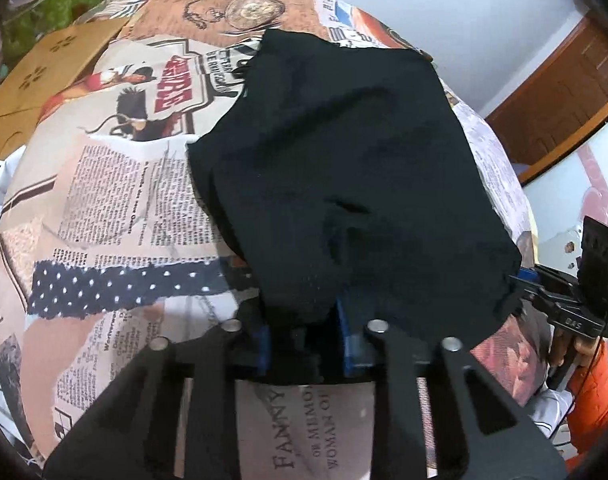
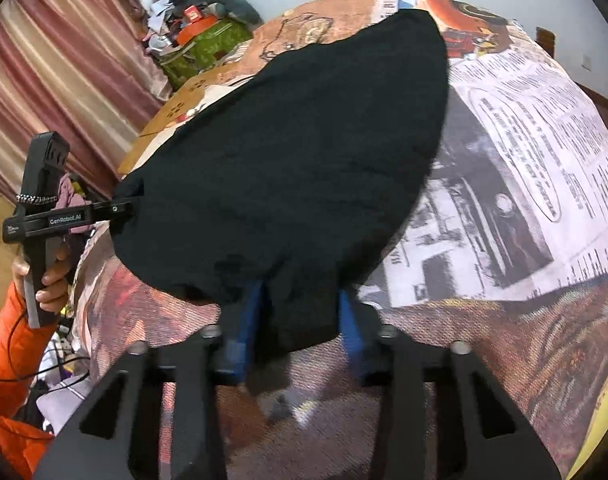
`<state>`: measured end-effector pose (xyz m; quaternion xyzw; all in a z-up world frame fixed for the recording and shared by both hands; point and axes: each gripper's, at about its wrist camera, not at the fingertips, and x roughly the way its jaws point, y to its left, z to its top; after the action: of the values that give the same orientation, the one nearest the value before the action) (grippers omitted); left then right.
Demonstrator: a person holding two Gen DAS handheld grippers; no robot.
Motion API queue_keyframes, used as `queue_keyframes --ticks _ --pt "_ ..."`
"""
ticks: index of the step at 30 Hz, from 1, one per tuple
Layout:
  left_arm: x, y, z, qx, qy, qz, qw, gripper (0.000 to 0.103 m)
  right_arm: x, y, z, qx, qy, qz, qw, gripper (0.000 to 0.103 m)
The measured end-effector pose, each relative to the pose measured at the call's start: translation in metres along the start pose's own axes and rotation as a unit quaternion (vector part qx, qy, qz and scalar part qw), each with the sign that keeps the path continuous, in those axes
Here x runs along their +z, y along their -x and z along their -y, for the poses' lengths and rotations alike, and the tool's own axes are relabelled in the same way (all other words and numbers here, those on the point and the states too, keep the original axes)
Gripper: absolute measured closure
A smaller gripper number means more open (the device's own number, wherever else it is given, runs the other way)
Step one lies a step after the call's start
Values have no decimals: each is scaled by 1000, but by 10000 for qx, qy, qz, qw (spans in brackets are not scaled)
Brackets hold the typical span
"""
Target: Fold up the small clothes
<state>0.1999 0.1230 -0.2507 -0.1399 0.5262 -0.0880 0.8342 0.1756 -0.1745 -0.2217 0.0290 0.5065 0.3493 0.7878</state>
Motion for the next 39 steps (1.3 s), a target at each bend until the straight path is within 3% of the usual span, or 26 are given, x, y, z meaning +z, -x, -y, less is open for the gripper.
queue_keyframes --ticks 2,4,11,19,30,39 --pt "2 5 4 73 -78 61 9999 83 1 2 -5 -46 106 36 9999 89" --pt "6 15 10 75 -133 189 9997 85 2 6 -7 -111 189 126 9997 92" --pt "43 47 28 -61 -197 606 9979 86 18 39 -7 -116 278 722 9969 93" --pt "114 57 41 -143 -232 898 9956 86 71 66 2 -304 429 1393 9889 94" --pt "221 -4 33 -15 -118 825 9965 86 161 42 42 -606 381 1640 9839 94" --pt "279 -95 -4 136 280 362 9989 85 225 -22 88 -762 314 1097 9905 94"
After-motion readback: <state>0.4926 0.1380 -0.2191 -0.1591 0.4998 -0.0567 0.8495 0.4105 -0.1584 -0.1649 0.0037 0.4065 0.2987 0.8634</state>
